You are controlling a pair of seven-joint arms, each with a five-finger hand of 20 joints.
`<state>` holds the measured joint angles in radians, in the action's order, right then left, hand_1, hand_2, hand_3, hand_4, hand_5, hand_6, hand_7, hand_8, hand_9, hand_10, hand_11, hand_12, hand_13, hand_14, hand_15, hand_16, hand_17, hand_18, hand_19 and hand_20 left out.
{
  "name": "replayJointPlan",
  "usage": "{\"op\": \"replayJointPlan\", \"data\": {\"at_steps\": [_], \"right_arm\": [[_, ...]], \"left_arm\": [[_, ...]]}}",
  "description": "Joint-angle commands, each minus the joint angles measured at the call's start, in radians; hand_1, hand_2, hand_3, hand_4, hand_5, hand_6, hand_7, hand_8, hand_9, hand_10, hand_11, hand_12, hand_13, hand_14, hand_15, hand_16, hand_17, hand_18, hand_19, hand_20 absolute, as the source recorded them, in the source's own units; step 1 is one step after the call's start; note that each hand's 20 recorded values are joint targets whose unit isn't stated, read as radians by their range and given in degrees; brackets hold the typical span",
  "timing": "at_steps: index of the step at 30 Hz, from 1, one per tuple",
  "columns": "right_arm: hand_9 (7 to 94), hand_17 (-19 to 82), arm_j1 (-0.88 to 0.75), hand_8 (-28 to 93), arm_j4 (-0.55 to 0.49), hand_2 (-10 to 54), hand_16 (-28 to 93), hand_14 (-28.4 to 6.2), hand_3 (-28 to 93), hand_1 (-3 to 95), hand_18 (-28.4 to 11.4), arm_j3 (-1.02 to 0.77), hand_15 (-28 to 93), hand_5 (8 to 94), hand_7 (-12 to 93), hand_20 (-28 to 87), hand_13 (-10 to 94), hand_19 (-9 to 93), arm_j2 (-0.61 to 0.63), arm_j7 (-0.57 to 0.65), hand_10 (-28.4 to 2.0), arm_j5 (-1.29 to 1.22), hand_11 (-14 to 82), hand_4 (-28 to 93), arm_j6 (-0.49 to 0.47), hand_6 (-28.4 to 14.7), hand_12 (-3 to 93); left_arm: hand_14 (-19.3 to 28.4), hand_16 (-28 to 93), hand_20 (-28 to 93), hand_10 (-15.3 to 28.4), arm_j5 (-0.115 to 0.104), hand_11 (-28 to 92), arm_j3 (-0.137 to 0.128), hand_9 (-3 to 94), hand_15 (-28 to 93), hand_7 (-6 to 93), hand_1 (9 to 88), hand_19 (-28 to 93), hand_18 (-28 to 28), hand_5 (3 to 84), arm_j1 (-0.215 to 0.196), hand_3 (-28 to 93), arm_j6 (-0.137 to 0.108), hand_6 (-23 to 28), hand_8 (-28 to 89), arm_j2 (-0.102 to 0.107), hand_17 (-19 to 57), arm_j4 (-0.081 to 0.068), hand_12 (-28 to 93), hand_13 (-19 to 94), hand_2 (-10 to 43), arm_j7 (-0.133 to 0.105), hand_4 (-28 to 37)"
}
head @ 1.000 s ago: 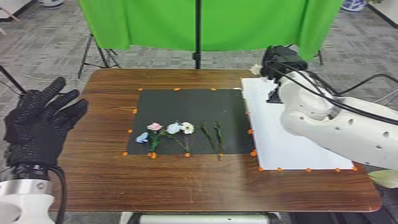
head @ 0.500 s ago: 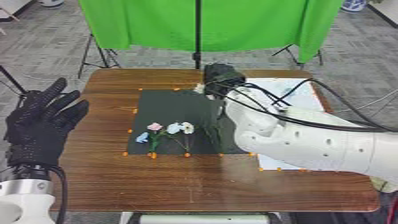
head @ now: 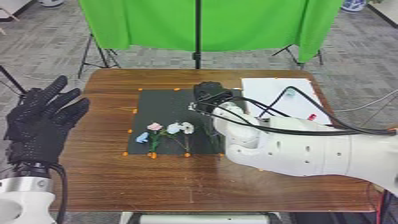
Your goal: Arrange flowers
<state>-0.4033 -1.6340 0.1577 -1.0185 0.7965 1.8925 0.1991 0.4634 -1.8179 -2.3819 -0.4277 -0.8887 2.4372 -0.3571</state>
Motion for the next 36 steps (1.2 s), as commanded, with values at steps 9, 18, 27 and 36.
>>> {"op": "replayJointPlan", "data": {"at_steps": [9, 18, 27, 36], "right_arm": [[91.8, 41, 0.01, 2, 0.016, -9.5, 18, -2.6, 73, 53.9, -16.7, 0.041, 59, 82.0, 20, 20, 82, 93, -0.011, -0.005, -6.4, 0.043, 16.1, -28, -0.042, 2.3, 29.8], [91.2, 41, -0.008, 1, 0.018, -9.5, 18, -2.7, 73, 53.6, -16.8, 0.01, 59, 81.1, 19, 19, 82, 93, -0.006, 0.002, -6.5, 0.045, 15.9, -28, -0.047, 2.3, 29.5], [89.1, 38, -0.034, -1, 0.013, -9.5, 19, -2.6, 73, 52.4, -17.1, -0.025, 60, 77.7, 19, 17, 79, 93, 0.007, 0.002, -6.9, 0.022, 11.5, -28, -0.08, 1.9, 31.1], [85.0, 37, -0.049, -2, -0.014, -9.5, 19, -3.3, 75, 48.5, -17.6, -0.04, 60, 73.1, 19, 16, 77, 93, 0.013, 0.013, -7.6, 0.038, 12.4, -28, -0.122, 1.0, 29.8]], "left_arm": [[28.4, -14, -13, 20.9, 0.006, 30, 0.009, 29.5, 60, 13.2, 21.5, 78, 27.3, 35.2, 0.006, 75, 0.01, 10.7, -9, -0.003, -5.8, -0.011, 10, 24, 11.9, 0.012, -28.3], [28.4, -14, -13, 20.8, 0.009, 30, 0.021, 29.5, 60, 13.2, 21.5, 78, 27.3, 35.3, 0.016, 75, 0.014, 10.7, -9, -0.001, -5.8, -0.015, 10, 24, 11.9, 0.02, -28.3], [28.4, -14, -14, 20.9, 0.008, 30, 0.016, 29.5, 61, 13.2, 21.5, 78, 27.4, 35.4, 0.014, 75, 0.013, 10.8, -9, -0.004, -5.8, -0.014, 10, 25, 11.9, 0.021, -28.3], [28.4, -14, -14, 20.9, 0.011, 30, 0.017, 29.5, 61, 13.2, 21.6, 78, 27.3, 35.5, 0.021, 75, 0.016, 10.8, -9, -0.01, -5.7, -0.017, 10, 25, 11.9, 0.036, -28.3]]}}
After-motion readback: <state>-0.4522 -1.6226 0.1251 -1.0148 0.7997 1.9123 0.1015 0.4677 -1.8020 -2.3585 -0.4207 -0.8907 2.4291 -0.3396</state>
